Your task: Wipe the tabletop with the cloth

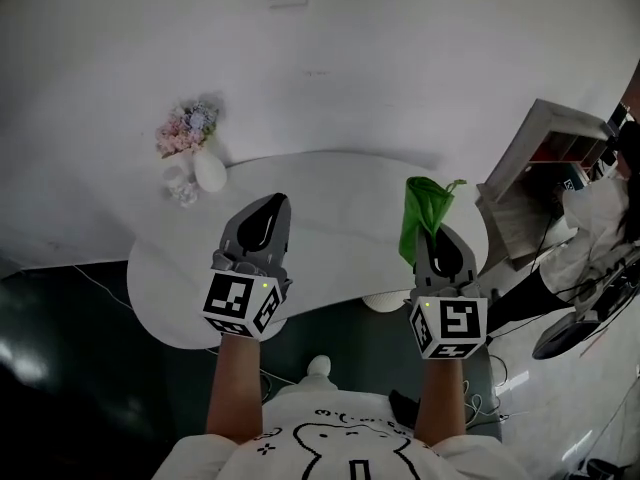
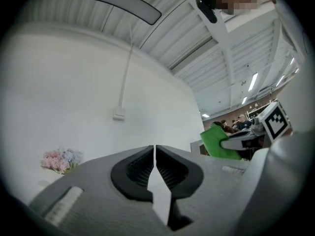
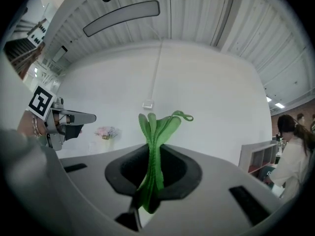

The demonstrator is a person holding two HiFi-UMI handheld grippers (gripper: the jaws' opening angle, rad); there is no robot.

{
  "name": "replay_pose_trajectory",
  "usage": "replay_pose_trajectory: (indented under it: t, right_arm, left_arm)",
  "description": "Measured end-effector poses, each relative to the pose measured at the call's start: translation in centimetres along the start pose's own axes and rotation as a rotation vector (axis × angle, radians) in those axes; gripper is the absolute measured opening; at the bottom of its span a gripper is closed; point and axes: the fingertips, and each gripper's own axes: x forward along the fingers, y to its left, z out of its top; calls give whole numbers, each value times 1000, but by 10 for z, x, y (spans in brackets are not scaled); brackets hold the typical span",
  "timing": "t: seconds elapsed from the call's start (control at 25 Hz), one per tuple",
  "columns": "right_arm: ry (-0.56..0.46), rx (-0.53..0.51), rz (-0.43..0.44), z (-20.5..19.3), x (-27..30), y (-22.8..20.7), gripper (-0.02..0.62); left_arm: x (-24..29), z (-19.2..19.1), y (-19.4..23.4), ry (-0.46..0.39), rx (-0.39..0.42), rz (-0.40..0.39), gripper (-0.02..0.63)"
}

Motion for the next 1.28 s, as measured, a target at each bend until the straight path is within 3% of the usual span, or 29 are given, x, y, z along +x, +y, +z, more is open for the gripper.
replay_pose_trajectory:
  t: [0.32, 0.6, 1.0, 1.28]
  right_arm:
    - [51, -4, -38, -17, 69, 11, 43]
    - [137, -9, -15, -46, 103, 32, 43]
    - [220, -1, -6, -86, 125, 18, 43]
    - [258, 27, 29, -116, 166, -1, 43]
  left_arm:
    - [52, -23, 51, 13, -14, -59, 20]
    - [66, -58, 74, 60, -57, -70, 20]
    - [93, -91, 70, 107, -92, -88, 20]
    - [122, -109, 71, 146, -85, -54, 20]
